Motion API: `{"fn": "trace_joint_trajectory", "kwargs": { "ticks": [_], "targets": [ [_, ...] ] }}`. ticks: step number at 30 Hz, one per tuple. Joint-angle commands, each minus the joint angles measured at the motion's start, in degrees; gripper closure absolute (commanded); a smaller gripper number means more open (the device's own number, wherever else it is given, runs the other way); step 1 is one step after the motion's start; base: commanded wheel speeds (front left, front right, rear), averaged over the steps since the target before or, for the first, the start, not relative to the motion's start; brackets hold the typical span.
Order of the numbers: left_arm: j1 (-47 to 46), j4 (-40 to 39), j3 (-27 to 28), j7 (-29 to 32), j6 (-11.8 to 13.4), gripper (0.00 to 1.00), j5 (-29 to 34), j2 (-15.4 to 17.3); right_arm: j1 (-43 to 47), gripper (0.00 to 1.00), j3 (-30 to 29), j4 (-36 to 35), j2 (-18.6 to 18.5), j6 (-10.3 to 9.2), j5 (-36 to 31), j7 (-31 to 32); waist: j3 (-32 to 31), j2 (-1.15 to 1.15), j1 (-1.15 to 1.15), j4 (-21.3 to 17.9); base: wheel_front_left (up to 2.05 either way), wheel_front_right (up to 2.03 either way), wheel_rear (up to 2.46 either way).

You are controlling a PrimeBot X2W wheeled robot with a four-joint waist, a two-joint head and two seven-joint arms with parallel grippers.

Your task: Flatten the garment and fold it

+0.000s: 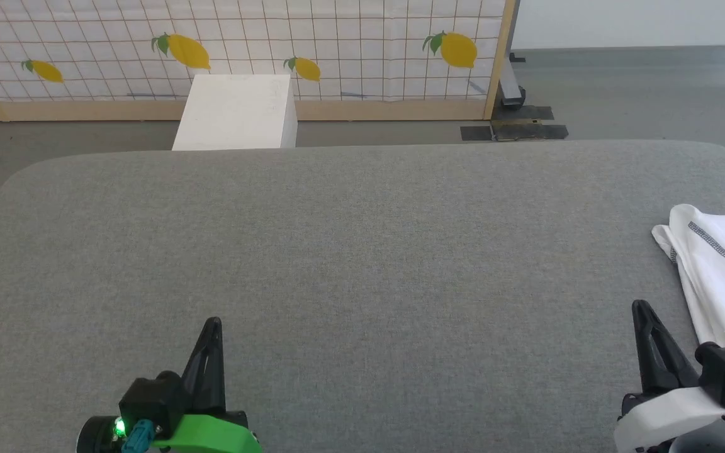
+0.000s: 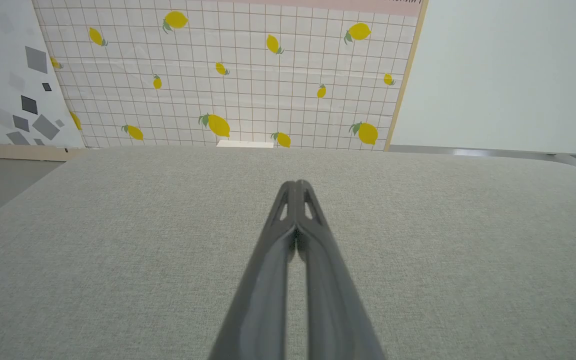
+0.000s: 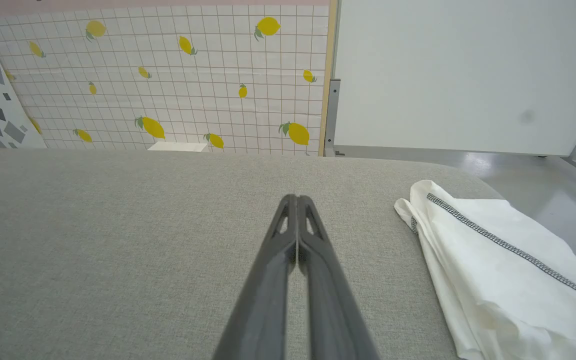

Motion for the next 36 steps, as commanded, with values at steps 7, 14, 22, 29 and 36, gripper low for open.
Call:
{"fn": "trace_joint_trajectory", "kwargs": {
  "ticks": [7, 14, 22, 29, 36],
  "targets": [
    [-1.7, 0.2, 0.6, 1.2, 0.0, 1.00, 1.6, -0.2, -1.5, 1.00, 1.0, 0.5, 0.0, -0.04, -0.7, 0.4, 0.0, 0.00, 0.00, -0.1, 0.00, 0.00, 0.00],
    [-2.1, 0.3, 1.0, 2.0, 0.0, 1.00, 2.2, -0.2, -1.9, 1.00, 1.5, 0.7, 0.0, -0.04, -0.9, 0.5, 0.0, 0.00, 0.00, -0.2, 0.00, 0.00, 0.00],
    [-2.6, 0.4, 1.3, 2.9, 0.0, 1.00, 2.7, -0.3, -2.4, 1.00, 2.1, 1.0, 0.0, -0.05, -1.1, 0.7, -0.1, 0.00, 0.00, -0.2, 0.00, 0.00, 0.00],
    [-3.0, 0.5, 1.7, 3.8, 0.0, 1.00, 3.3, -0.3, -2.8, 1.00, 2.6, 1.2, 0.1, -0.06, -1.3, 0.9, -0.1, 0.00, 0.00, -0.3, 0.00, 0.00, 0.00],
    [-3.5, 0.6, 2.0, 4.6, 0.0, 1.00, 3.8, -0.4, -3.2, 1.00, 3.1, 1.4, 0.1, -0.06, -1.5, 1.0, -0.1, 0.00, 0.00, -0.4, 0.00, 0.00, 0.00]
  ]
}}
